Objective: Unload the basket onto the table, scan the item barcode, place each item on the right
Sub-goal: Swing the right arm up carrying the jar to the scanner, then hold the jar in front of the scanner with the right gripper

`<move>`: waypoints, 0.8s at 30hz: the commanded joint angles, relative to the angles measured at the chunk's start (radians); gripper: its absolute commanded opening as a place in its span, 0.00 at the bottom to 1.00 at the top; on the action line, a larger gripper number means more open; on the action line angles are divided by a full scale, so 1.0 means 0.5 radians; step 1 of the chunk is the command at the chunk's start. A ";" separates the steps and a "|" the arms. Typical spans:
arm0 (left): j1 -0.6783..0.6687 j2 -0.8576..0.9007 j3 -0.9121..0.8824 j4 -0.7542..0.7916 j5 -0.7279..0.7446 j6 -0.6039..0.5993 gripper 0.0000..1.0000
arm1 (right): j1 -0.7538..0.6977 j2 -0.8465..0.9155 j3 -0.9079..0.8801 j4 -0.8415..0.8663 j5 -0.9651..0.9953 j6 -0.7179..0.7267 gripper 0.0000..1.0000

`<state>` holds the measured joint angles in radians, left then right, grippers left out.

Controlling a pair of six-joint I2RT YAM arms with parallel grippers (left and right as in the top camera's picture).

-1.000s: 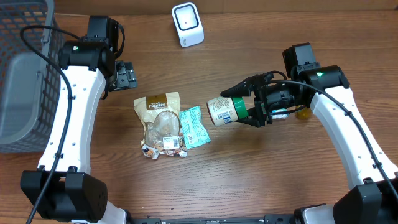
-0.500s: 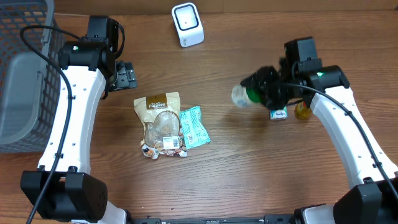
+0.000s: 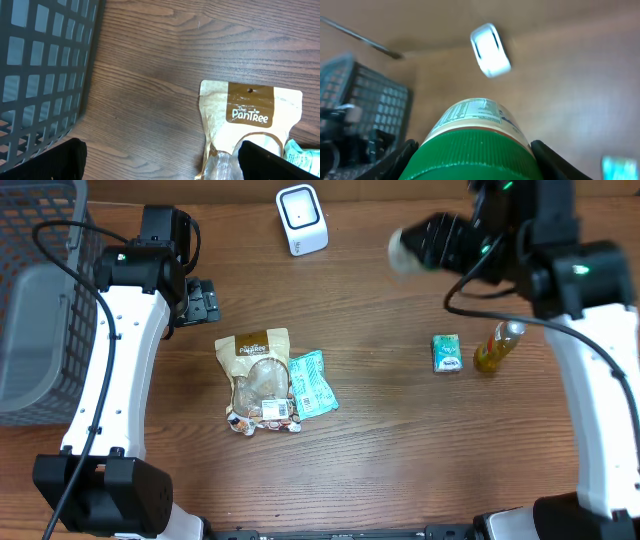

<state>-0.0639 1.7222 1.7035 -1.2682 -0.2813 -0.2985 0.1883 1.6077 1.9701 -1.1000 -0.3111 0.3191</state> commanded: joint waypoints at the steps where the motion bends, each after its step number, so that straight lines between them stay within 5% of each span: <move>1: 0.009 0.008 0.027 0.002 -0.027 0.014 1.00 | 0.114 0.037 0.076 0.079 0.264 -0.238 0.04; 11: 0.009 0.008 0.027 0.002 -0.027 0.014 1.00 | 0.493 0.480 0.059 0.700 0.652 -0.499 0.04; 24: 0.009 0.008 0.027 0.002 -0.027 0.014 0.99 | 0.512 1.284 0.059 1.807 0.775 -0.497 0.04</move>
<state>-0.0639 1.7222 1.7035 -1.2682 -0.2817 -0.2985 0.4488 2.1933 1.9945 -0.2737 0.0578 0.0776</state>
